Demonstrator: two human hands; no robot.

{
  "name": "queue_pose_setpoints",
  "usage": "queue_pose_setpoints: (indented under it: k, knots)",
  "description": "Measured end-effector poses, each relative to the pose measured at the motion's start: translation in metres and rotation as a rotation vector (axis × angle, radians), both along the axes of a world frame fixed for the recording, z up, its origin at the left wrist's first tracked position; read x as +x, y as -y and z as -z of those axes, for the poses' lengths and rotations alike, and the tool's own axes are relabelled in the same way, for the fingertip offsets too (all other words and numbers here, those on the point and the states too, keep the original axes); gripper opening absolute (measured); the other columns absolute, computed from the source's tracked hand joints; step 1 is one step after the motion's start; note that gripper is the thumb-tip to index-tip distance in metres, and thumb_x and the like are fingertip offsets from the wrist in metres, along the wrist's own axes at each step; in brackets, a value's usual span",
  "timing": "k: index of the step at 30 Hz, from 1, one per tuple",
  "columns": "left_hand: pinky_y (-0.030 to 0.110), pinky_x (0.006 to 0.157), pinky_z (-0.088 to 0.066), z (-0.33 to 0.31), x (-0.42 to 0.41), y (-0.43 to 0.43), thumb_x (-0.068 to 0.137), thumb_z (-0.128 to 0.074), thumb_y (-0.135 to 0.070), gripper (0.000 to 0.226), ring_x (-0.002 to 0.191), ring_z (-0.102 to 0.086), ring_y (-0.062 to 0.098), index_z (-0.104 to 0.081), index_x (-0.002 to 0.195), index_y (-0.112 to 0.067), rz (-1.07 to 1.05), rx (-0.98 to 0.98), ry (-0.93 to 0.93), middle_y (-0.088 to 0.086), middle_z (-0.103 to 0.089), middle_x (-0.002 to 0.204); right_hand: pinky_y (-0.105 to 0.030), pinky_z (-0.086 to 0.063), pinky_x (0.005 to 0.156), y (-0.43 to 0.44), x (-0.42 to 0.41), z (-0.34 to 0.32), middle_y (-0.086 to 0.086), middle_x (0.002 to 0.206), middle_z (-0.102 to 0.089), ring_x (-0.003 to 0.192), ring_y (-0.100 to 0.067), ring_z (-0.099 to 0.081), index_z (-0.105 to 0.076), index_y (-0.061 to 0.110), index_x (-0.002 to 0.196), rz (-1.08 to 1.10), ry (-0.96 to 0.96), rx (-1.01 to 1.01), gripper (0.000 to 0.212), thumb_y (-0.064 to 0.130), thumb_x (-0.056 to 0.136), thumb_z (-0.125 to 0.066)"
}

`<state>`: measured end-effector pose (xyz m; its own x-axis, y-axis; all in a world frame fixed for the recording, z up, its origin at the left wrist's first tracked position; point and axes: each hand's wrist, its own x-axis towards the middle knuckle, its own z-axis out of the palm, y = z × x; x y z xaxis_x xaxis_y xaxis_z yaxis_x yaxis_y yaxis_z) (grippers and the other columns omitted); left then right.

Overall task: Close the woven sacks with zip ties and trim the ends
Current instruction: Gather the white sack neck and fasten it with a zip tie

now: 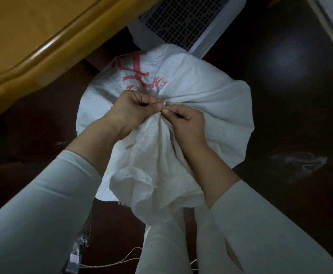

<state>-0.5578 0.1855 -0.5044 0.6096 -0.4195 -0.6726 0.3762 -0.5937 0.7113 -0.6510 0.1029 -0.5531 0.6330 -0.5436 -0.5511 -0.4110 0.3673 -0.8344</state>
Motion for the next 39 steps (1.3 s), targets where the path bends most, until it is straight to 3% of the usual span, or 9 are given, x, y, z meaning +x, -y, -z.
queue_pose_setpoints:
  k: [5,9,14,18,21,25,29,33,39]
  knots:
    - [0.008,0.074,-0.052,-0.001,-0.005,0.000,0.085,-0.063,-0.005,0.018,0.072,-0.067,-0.003,-0.068,0.101,0.000,-0.118,-0.044,-0.004,-0.005,-0.071,0.080,-0.014,-0.048,0.071,0.005,0.007,0.001,0.002,0.071,-0.068,0.064,0.002,-0.062,-0.071,-0.005,0.094,-0.015,-0.009,0.024,0.018,0.002,0.078,-0.070]
    - [0.007,0.068,-0.052,-0.001,-0.007,0.001,0.084,-0.065,-0.006,0.013,0.068,-0.066,-0.004,-0.069,0.095,-0.002,-0.201,-0.064,-0.036,-0.011,-0.071,0.068,-0.026,-0.053,0.080,0.006,0.009,0.001,-0.012,0.083,-0.071,0.073,-0.012,-0.064,-0.071,-0.005,0.093,0.007,-0.045,0.070,0.019,0.005,0.077,-0.072]
    - [0.007,0.068,-0.051,-0.001,-0.007,0.001,0.082,-0.066,-0.007,0.008,0.070,-0.067,-0.004,-0.071,0.089,-0.010,-0.217,-0.065,-0.009,-0.013,-0.072,0.068,-0.025,-0.052,0.080,0.005,0.010,-0.001,0.003,0.074,-0.069,0.072,-0.007,-0.065,-0.073,0.004,0.088,0.010,-0.044,0.044,0.011,0.004,0.077,-0.071]
    - [0.008,0.070,-0.051,-0.001,-0.007,0.003,0.080,-0.068,-0.004,0.015,0.071,-0.067,-0.003,-0.071,0.094,-0.006,-0.195,-0.077,0.082,-0.014,-0.071,0.066,-0.023,-0.053,0.080,0.003,0.010,-0.005,0.007,0.073,-0.069,0.074,-0.007,-0.066,-0.073,0.005,0.086,0.042,-0.011,-0.028,0.010,0.003,0.077,-0.071]
    - [0.015,0.079,-0.054,0.000,-0.009,0.005,0.080,-0.068,-0.004,0.021,0.074,-0.067,0.002,-0.069,0.100,0.002,-0.207,-0.065,0.143,-0.003,-0.071,0.081,-0.029,-0.054,0.081,0.004,0.013,-0.008,0.001,0.073,-0.069,0.075,-0.012,-0.067,-0.073,0.001,0.086,0.050,-0.011,-0.128,0.010,0.003,0.076,-0.072]
    - [0.012,0.070,-0.055,0.001,-0.010,0.008,0.081,-0.067,-0.002,0.018,0.064,-0.066,0.000,-0.068,0.098,0.005,-0.277,-0.058,0.083,0.000,-0.069,0.078,-0.035,-0.055,0.086,0.003,0.013,-0.011,-0.006,0.088,-0.074,0.084,-0.017,-0.069,-0.073,0.004,0.094,-0.031,0.003,-0.305,0.016,0.007,0.078,-0.069]
    - [0.014,0.073,-0.056,0.001,-0.007,0.009,0.082,-0.066,-0.003,0.019,0.065,-0.065,0.005,-0.068,0.099,0.005,-0.301,-0.034,0.040,0.005,-0.069,0.082,-0.035,-0.054,0.085,0.002,0.015,-0.011,-0.003,0.088,-0.074,0.084,-0.015,-0.069,-0.074,0.008,0.093,-0.048,-0.029,-0.377,0.016,0.014,0.079,-0.070]
    - [0.017,0.086,-0.053,0.003,-0.009,0.010,0.081,-0.068,-0.005,0.020,0.075,-0.065,0.005,-0.069,0.099,0.005,-0.291,-0.020,0.151,0.002,-0.069,0.085,-0.034,-0.054,0.087,0.004,0.018,-0.009,-0.008,0.087,-0.073,0.084,-0.017,-0.069,-0.073,0.002,0.090,0.032,-0.027,-0.252,0.013,0.007,0.078,-0.071]
    - [0.011,0.079,-0.053,0.005,-0.017,0.009,0.075,-0.074,-0.007,0.021,0.067,-0.064,-0.004,-0.072,0.095,0.000,-0.281,-0.007,0.265,0.002,-0.070,0.082,-0.028,-0.055,0.085,0.006,0.008,-0.003,-0.009,0.085,-0.072,0.084,-0.018,-0.069,-0.071,0.005,0.085,0.187,-0.016,0.157,0.011,-0.002,0.077,-0.069]
